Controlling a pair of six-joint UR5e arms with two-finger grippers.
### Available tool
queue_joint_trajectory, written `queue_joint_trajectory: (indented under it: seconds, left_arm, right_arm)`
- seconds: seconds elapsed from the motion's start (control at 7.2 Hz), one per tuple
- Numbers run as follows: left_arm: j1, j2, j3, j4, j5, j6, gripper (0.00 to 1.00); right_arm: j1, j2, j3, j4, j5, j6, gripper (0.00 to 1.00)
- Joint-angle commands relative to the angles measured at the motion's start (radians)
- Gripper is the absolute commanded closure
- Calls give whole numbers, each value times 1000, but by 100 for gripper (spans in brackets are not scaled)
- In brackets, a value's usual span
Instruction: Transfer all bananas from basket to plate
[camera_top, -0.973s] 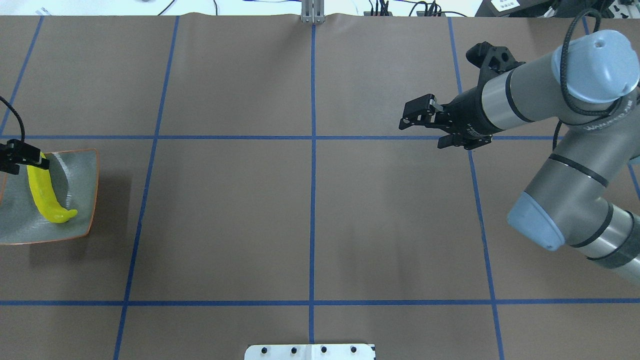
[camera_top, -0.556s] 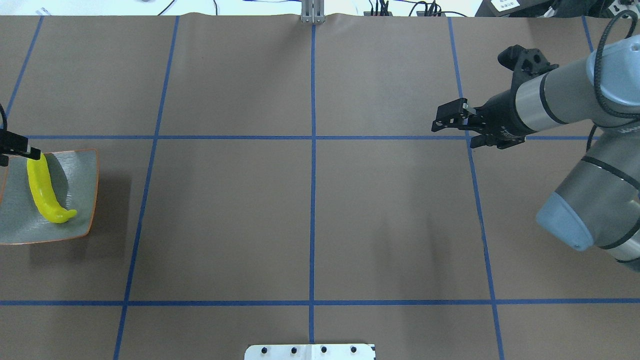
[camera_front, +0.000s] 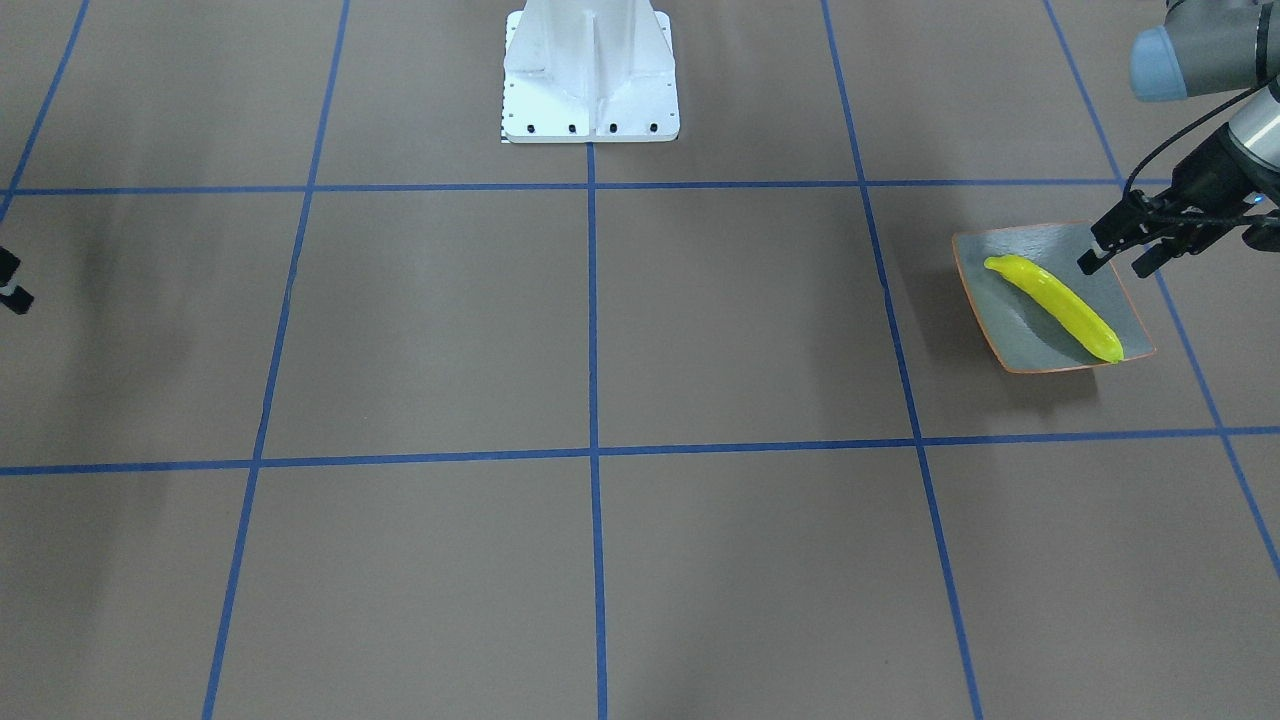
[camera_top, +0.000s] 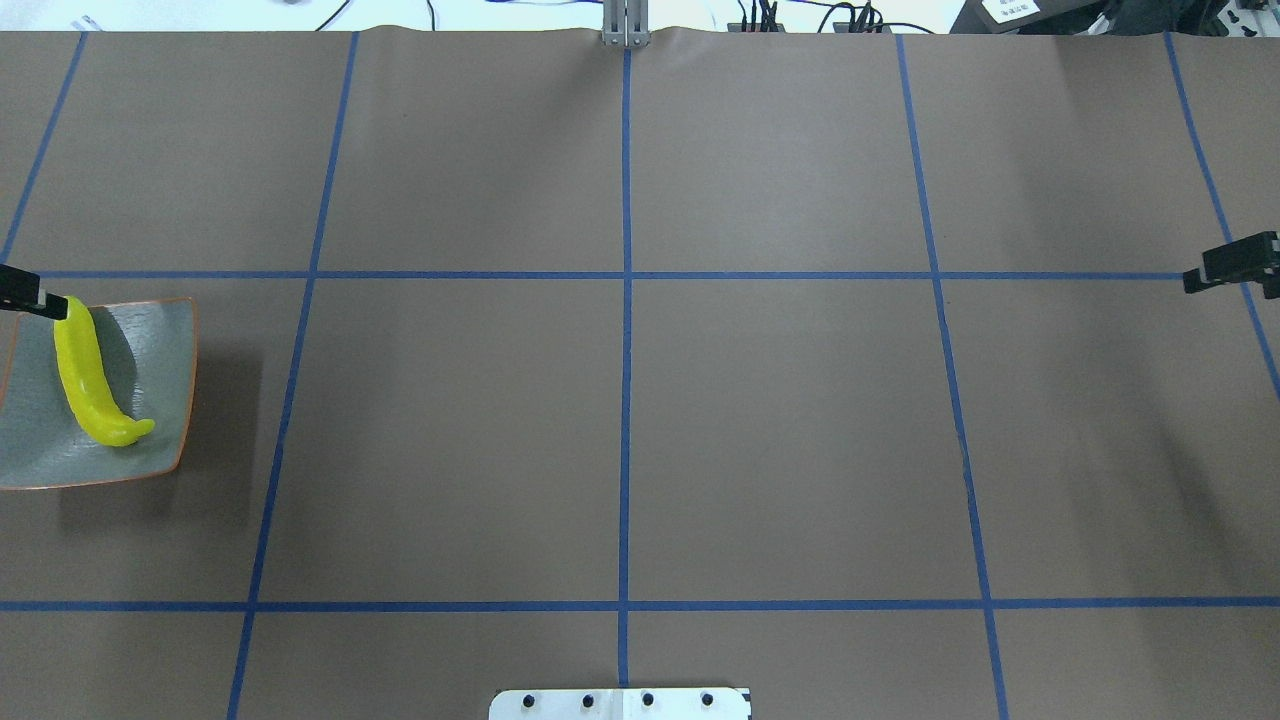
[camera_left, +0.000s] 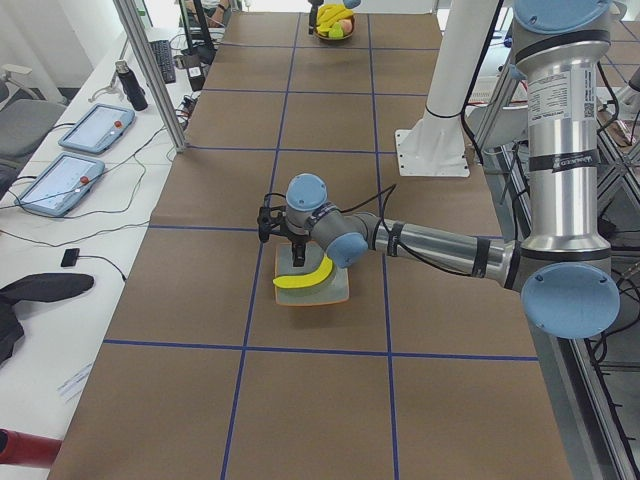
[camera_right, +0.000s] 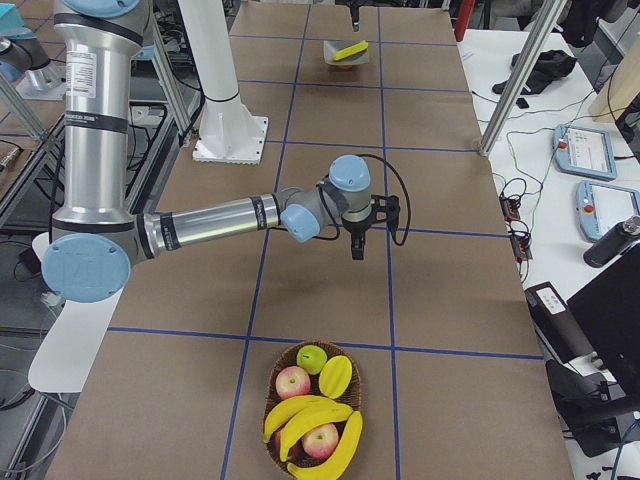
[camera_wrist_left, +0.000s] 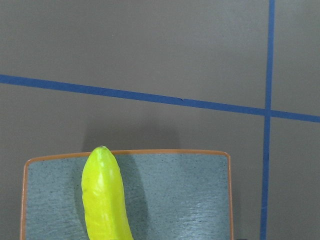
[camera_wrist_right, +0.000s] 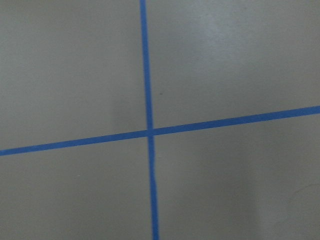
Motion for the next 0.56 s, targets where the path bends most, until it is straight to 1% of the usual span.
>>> queue_joint_trajectory:
  seconds: [0.0,0.14,0.28,0.42]
  left_arm:
    - [2,1,1,1,2,0,10]
    - [3,1,2,1,2,0,9]
    - [3,1,5,1,2,0,9]
    - [5,-1,8,1,2,0,9]
  right_arm:
    - [166,-57,-118,-1,32,-350,0]
    - [219,-91,-140,-7,2,-524,0]
    - [279,-129,-157,-9,-49,-698,0]
    - [307,-169,-155,-7,-136,-818,0]
